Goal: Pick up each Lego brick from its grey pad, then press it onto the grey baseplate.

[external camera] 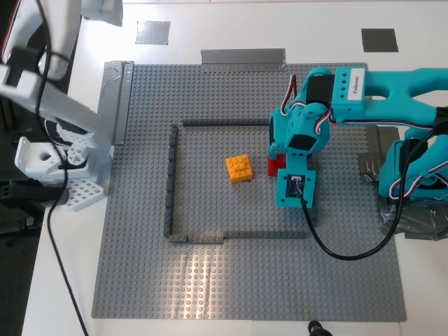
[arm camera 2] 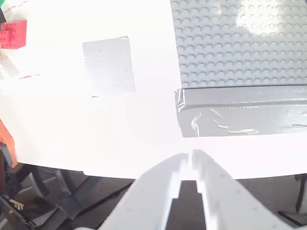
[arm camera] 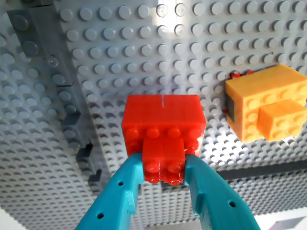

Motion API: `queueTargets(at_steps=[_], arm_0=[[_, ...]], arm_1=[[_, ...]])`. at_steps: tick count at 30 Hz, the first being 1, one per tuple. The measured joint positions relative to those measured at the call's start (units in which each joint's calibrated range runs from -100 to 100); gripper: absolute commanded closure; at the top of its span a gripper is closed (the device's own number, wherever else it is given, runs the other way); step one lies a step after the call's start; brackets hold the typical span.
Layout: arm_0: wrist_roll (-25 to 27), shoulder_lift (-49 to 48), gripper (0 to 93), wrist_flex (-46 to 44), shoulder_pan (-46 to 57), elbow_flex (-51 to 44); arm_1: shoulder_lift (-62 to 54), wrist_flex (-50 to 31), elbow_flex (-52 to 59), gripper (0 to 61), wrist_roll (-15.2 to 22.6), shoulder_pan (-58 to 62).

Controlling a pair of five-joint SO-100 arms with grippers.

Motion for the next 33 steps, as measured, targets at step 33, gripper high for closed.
queueTargets(at_steps=[33], arm_0=[[-1.7,9.0,92.7,-1.5,-1.6,-8.3]], arm_1=[[8.5,-14.4,11.3,61.1,4.7,-0.6]])
